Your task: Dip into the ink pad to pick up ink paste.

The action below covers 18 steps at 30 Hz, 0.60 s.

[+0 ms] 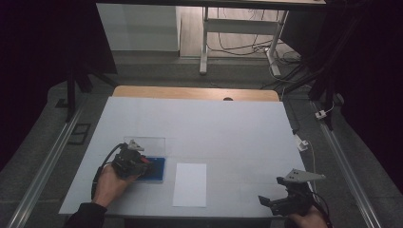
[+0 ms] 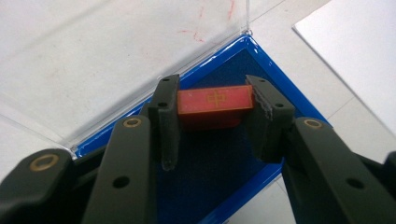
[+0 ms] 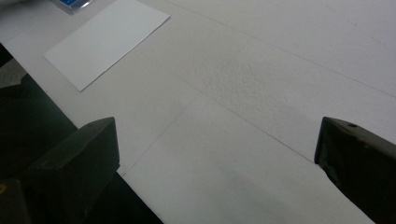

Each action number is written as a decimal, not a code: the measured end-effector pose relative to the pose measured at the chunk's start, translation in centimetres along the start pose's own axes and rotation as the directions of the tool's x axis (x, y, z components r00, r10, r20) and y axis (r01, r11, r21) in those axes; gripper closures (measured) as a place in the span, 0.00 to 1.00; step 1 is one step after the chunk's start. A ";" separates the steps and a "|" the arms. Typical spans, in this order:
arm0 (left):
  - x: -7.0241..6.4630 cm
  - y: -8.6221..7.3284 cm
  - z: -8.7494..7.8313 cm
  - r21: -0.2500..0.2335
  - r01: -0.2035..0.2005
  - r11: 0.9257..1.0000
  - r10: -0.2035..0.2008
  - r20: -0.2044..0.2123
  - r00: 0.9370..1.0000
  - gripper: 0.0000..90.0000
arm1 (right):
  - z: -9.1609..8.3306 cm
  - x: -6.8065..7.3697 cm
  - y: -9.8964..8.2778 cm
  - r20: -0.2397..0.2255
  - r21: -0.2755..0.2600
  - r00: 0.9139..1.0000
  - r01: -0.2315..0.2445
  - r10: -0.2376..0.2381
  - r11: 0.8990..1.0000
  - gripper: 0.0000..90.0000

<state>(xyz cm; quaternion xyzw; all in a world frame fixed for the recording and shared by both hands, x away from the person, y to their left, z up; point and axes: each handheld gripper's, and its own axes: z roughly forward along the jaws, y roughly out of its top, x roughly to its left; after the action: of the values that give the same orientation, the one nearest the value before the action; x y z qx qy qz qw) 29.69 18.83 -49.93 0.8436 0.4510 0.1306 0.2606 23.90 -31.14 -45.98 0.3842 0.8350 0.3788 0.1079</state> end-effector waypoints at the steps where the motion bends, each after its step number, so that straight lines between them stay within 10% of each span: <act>1: -0.2 0.0 0.0 0.002 -0.009 1.000 0.009 -0.013 1.000 0.65 | 0.0 0.0 0.0 0.000 0.000 1.000 0.000 0.000 1.000 0.00; 18: 1.1 -0.4 -0.3 -0.027 0.039 0.999 -0.037 0.070 0.997 0.65 | 0.0 0.0 0.0 -0.001 -0.004 1.000 0.002 -0.002 1.000 0.00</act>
<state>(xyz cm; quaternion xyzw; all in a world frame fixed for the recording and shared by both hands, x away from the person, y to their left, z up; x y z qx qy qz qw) 29.95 20.03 -49.91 0.8350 0.4559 0.1026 0.2905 23.89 -31.17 -45.99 0.3829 0.8347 0.3806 0.1086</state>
